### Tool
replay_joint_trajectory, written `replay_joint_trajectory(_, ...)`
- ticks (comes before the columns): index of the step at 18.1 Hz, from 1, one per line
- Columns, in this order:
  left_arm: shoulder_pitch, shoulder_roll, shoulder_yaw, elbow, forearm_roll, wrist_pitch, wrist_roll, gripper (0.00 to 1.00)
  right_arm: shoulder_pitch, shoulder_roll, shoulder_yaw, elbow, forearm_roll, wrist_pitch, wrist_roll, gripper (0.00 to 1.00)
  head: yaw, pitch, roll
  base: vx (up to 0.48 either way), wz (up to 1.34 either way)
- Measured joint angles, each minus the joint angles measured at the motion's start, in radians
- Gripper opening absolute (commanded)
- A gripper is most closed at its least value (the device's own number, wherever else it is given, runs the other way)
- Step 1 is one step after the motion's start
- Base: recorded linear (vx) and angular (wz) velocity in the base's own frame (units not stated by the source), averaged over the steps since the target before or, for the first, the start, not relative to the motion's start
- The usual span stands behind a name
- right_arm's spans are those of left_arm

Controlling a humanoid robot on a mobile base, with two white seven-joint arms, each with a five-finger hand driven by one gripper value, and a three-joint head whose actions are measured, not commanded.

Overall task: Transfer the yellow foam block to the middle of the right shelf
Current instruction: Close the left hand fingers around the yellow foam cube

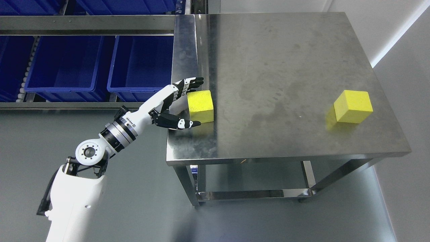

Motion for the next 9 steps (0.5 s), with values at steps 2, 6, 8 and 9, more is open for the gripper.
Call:
replay_joint_trajectory(2,-0.010,0.007,-0.013,0.019,-0.021,0.006,-0.010,0.56,0.000,0.000,0.000,0.000,0.000,0.000,0.000,1.00,0.0000,0.000,0.000,0.000,0.00)
replay_joint_trajectory(6,-0.021,0.002,-0.010,0.045,-0.039,0.005,-0.021,0.26,0.000,0.000,0.000,0.000,0.000,0.000,0.000,1.00,0.0000,0.000,0.000,0.000,0.00)
replay_joint_trajectory(8,-0.023,-0.014,-0.001,0.054,-0.045,0.003,-0.035,0.25,0.000,0.000,0.000,0.000,0.000,0.000,0.000,1.00,0.0000,0.000,0.000,0.000,0.00)
replay_joint_trajectory(9,-0.025,-0.023,0.004,0.059,-0.046,0.002,-0.041,0.25,0.000,0.000,0.000,0.000,0.000,0.000,0.000,1.00,0.0000,0.000,0.000,0.000,0.00)
